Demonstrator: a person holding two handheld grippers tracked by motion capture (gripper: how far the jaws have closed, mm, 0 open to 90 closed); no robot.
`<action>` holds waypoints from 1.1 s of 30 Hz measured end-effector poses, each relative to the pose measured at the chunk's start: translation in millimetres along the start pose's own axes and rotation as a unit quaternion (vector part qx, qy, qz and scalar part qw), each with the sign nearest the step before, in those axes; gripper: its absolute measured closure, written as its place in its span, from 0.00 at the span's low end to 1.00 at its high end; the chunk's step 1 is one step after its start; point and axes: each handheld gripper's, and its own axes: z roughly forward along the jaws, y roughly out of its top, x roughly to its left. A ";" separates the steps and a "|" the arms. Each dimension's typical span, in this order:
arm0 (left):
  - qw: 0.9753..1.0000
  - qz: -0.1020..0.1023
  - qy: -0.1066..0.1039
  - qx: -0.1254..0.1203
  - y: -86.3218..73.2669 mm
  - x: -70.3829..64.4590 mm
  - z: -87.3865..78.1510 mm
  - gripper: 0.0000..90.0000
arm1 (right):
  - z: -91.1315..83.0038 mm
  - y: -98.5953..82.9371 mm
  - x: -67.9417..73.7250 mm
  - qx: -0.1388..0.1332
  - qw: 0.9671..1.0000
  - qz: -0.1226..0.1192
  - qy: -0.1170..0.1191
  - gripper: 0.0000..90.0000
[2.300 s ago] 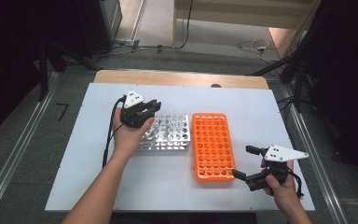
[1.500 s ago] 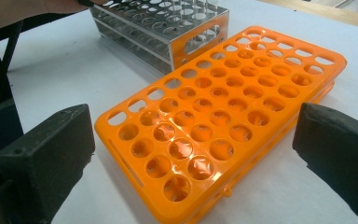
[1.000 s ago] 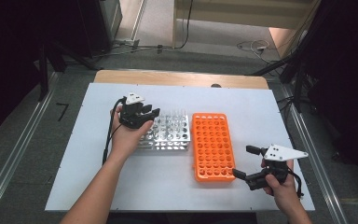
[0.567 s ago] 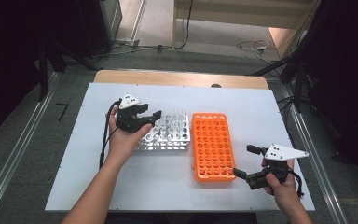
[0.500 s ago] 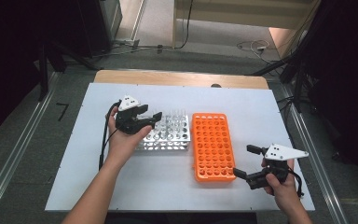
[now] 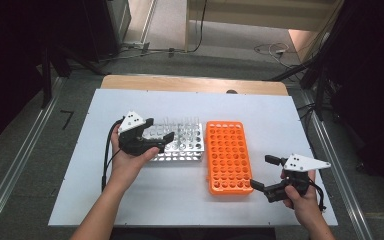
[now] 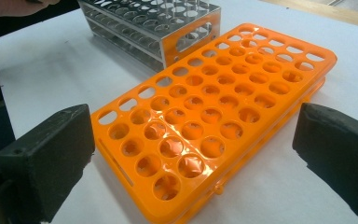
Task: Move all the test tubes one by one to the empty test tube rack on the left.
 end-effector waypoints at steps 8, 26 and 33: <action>1.000 0.016 -0.010 -0.005 -6.4 -11.3 -12.8 0.04 | -0.1 -0.5 -1.2 0.000 1.000 0.000 -0.001 0.00; 0.998 0.017 -0.038 -0.039 -31.6 -17.7 -47.3 0.00 | -0.8 -1.8 -3.7 0.000 1.000 0.006 -0.006 0.00; 0.998 0.026 -0.037 -0.041 -39.8 -17.2 -60.3 0.00 | -2.0 -3.2 -6.3 -0.001 1.000 0.010 -0.010 0.00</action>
